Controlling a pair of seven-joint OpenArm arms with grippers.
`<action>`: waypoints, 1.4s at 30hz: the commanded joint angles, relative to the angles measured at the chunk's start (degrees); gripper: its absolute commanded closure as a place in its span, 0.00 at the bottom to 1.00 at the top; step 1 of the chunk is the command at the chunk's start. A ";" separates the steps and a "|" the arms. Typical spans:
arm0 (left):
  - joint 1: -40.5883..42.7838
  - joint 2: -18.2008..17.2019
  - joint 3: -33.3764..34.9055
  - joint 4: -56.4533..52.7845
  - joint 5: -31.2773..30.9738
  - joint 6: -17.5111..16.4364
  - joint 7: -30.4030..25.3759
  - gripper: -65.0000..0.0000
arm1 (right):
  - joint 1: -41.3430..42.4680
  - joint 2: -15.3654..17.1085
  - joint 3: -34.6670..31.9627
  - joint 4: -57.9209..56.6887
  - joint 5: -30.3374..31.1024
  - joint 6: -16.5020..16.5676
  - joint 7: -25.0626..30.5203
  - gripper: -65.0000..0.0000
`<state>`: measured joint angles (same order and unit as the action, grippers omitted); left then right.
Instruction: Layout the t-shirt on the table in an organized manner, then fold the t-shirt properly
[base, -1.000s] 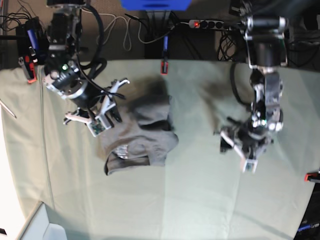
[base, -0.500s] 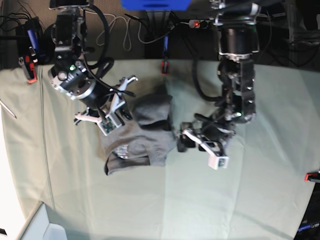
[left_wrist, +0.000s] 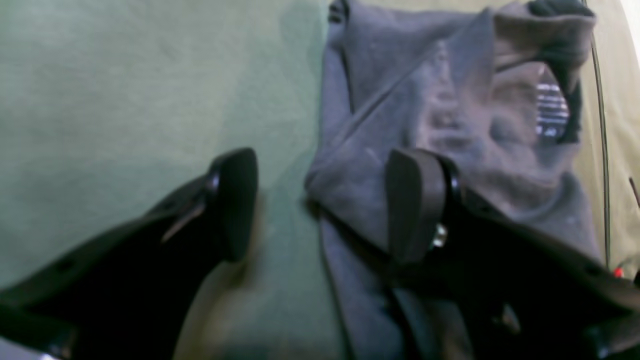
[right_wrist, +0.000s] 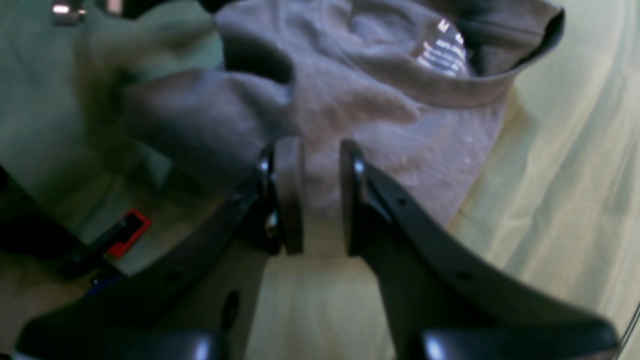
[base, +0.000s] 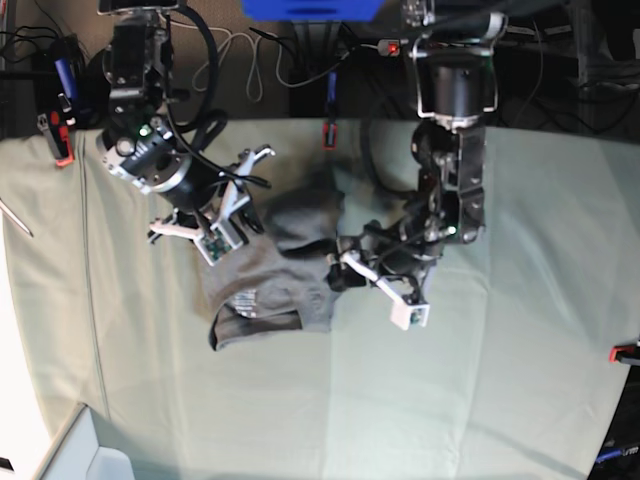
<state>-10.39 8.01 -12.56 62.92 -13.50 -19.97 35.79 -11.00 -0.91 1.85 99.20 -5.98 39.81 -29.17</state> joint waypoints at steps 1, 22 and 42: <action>-1.87 0.91 0.21 0.60 -0.88 -0.74 -1.02 0.39 | 0.59 -0.02 -0.04 0.98 0.84 0.19 1.43 0.80; -5.91 0.99 5.57 -3.00 -0.88 -0.39 -10.52 1.00 | 0.59 0.86 0.31 0.98 0.84 0.19 1.43 0.80; -2.84 -5.33 5.74 -3.44 -23.91 -0.21 -4.98 0.08 | 0.59 1.57 -0.04 0.89 0.84 0.19 1.43 0.80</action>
<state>-12.16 2.24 -6.98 58.48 -36.53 -19.31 31.53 -11.00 0.47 1.80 99.20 -5.96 39.81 -29.10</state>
